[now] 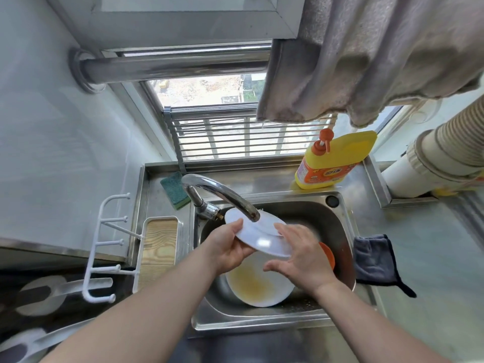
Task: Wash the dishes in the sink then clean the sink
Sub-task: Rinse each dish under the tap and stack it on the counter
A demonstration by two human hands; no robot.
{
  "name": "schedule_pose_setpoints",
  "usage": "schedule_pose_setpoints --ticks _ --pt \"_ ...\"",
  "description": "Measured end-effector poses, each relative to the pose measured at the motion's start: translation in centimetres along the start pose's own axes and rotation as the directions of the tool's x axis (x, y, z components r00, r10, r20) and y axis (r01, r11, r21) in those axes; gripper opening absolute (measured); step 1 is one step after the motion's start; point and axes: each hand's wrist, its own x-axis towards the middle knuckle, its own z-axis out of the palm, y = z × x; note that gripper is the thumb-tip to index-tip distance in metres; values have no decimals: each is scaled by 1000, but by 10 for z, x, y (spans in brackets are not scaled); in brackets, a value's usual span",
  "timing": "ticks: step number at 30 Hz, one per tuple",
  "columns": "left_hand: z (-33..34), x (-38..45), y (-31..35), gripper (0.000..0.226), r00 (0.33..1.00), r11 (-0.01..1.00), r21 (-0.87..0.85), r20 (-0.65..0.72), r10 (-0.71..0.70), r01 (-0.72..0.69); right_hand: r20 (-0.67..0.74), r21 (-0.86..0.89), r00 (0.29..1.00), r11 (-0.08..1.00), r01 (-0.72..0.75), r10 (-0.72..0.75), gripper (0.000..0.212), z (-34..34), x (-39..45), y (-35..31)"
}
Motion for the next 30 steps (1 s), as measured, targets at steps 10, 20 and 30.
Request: schedule_pose_setpoints --ticks 10,20,30 --pt "-42 -3 -24 55 992 998 -40 -108 -58 54 54 599 718 553 -579 693 53 -7 -10 7" --pt "-49 -3 -31 36 999 955 296 -46 0 14 294 726 814 437 -531 500 12 -1 34 -53" --pt "-54 -8 -33 40 997 894 445 22 -80 62 459 705 712 269 -656 531 38 14 69 -63"
